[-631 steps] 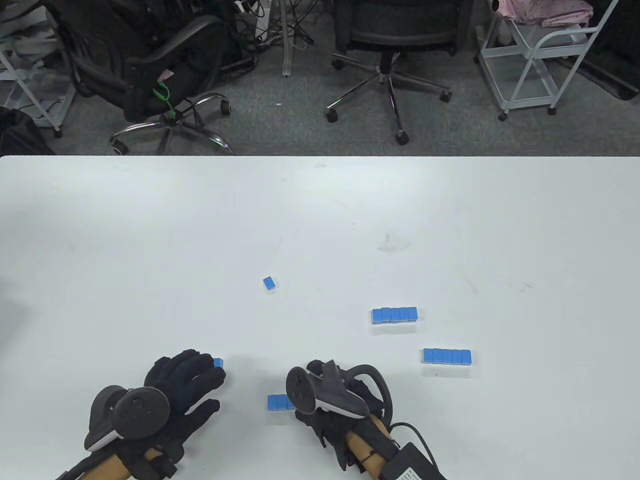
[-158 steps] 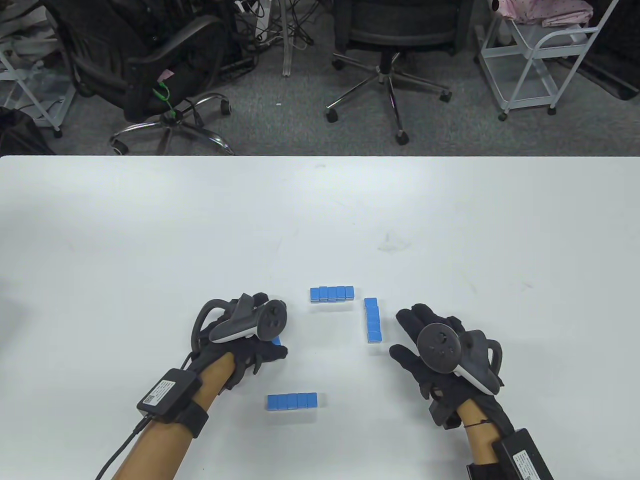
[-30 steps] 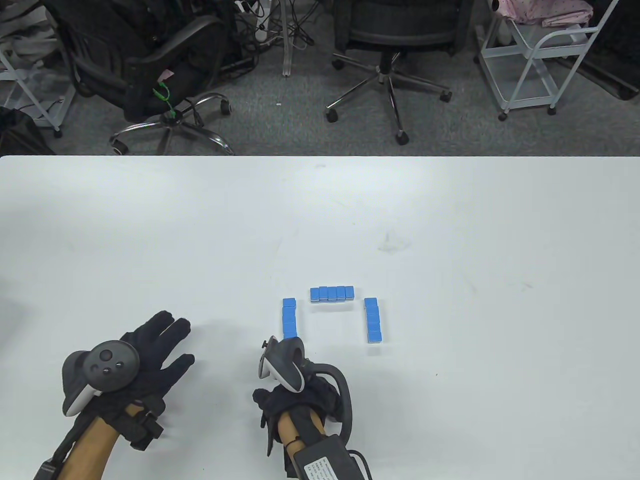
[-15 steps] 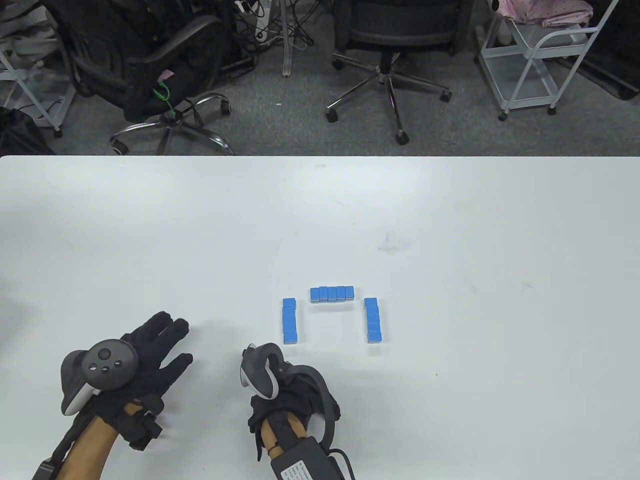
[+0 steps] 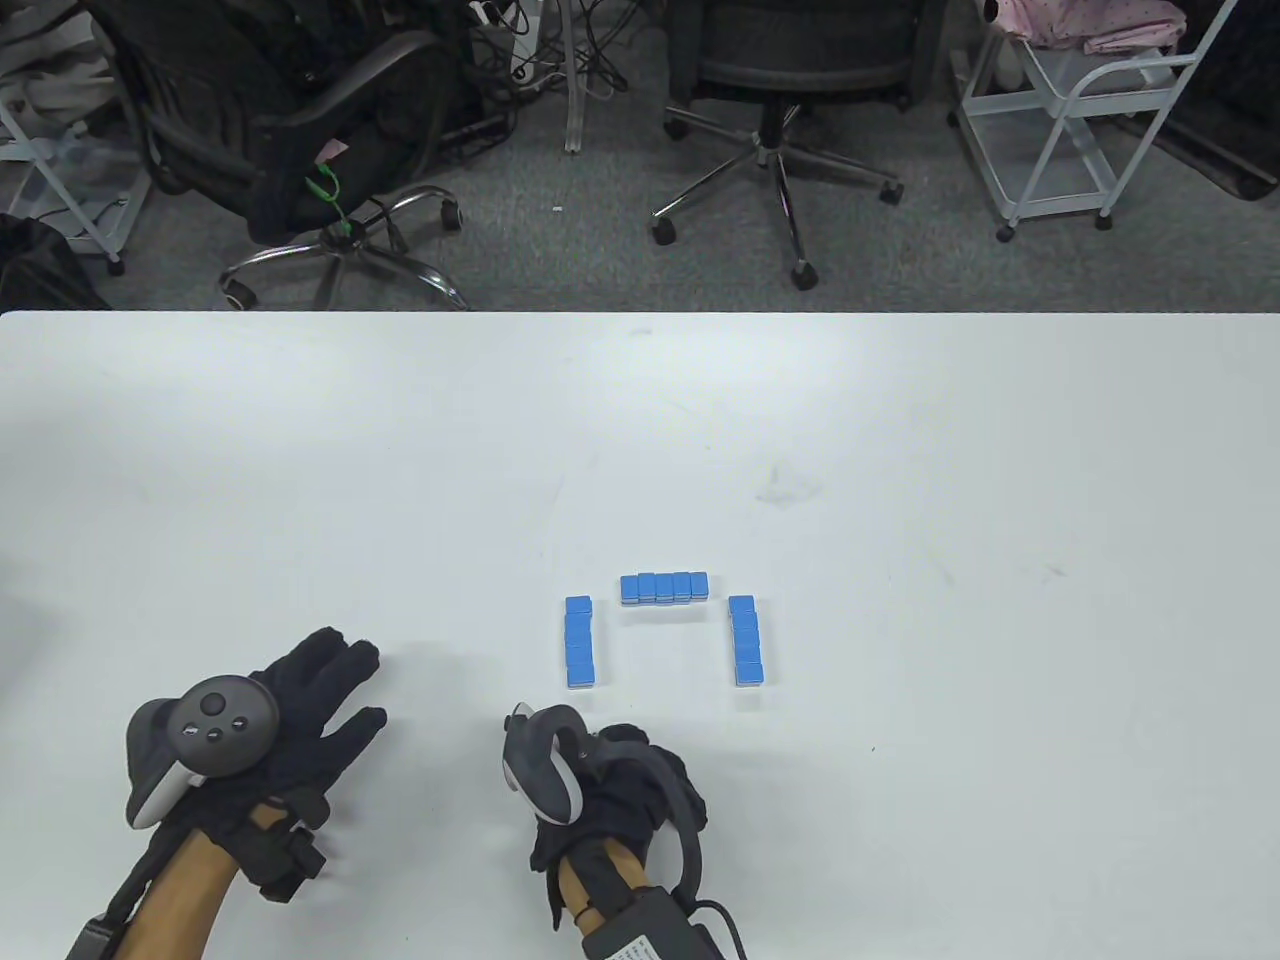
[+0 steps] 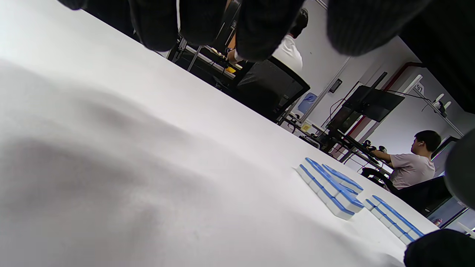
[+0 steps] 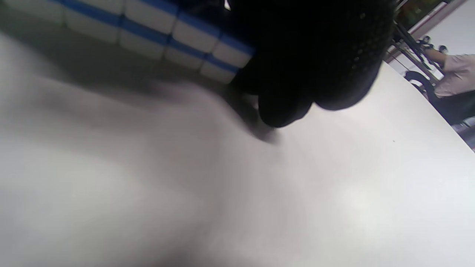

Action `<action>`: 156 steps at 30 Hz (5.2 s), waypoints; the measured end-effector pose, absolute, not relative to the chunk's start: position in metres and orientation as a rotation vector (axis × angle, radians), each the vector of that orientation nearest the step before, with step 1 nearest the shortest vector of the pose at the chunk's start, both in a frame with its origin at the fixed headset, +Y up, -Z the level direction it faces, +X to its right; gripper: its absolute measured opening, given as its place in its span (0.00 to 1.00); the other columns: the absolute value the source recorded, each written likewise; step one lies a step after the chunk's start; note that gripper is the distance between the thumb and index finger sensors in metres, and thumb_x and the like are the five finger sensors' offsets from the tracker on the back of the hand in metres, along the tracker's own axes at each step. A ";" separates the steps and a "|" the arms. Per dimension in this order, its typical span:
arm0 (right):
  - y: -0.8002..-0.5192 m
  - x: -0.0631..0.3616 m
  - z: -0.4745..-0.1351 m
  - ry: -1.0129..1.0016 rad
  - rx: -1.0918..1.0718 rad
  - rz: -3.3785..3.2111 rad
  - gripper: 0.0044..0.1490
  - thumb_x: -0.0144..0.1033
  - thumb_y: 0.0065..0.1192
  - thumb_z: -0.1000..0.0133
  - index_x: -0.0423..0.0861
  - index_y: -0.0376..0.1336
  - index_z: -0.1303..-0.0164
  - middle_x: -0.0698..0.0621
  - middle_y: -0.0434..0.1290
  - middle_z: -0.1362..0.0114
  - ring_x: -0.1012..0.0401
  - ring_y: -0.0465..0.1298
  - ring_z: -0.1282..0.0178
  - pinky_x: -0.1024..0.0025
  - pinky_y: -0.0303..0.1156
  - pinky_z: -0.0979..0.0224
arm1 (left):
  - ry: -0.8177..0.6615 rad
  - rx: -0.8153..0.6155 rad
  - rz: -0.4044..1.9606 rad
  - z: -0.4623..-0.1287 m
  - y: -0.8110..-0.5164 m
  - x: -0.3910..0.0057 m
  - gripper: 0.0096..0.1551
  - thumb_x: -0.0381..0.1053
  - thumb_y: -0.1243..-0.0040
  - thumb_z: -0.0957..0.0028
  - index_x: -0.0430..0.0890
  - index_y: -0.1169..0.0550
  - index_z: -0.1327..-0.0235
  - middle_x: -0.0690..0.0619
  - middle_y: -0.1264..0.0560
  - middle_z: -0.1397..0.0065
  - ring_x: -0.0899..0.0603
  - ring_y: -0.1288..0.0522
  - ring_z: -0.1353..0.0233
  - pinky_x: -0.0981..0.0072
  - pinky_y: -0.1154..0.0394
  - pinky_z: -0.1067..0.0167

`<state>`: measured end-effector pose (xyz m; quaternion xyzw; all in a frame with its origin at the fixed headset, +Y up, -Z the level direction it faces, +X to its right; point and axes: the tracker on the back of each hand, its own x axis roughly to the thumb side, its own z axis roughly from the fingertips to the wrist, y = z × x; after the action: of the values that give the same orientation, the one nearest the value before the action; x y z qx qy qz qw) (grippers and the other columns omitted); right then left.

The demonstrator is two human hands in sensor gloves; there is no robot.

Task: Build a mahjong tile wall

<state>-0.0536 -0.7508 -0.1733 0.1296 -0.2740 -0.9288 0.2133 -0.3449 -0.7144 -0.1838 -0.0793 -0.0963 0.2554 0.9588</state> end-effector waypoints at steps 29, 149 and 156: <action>-0.744 -0.027 -0.227 -0.859 0.591 -2.596 0.66 0.84 0.40 0.64 0.46 0.44 0.28 0.37 0.67 0.28 0.42 0.78 0.37 0.44 0.75 0.37 | -0.215 -0.197 0.510 -0.190 -0.720 -0.341 0.43 0.71 0.49 0.49 0.56 0.35 0.20 0.46 0.48 0.13 0.31 0.44 0.16 0.22 0.53 0.26; -0.725 0.165 -0.209 0.148 0.253 -3.327 0.48 0.66 0.50 0.58 0.57 0.53 0.27 0.45 0.54 0.16 0.44 0.54 0.16 0.38 0.48 0.18 | -0.089 -0.137 0.162 -0.199 -0.738 -0.333 0.42 0.73 0.54 0.49 0.67 0.43 0.18 0.56 0.60 0.11 0.40 0.66 0.13 0.29 0.69 0.25; -0.724 0.165 -0.208 0.134 0.251 -3.327 0.48 0.66 0.50 0.58 0.57 0.53 0.28 0.45 0.54 0.16 0.44 0.54 0.16 0.38 0.48 0.18 | -0.096 -0.136 0.165 -0.199 -0.738 -0.333 0.42 0.73 0.54 0.49 0.67 0.42 0.18 0.56 0.59 0.11 0.40 0.66 0.13 0.29 0.69 0.25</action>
<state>0.1648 -0.7237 -0.2079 0.0749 0.0399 -0.9915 -0.0985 -0.3329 -0.7383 -0.1987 -0.0677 -0.0480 0.0822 0.9932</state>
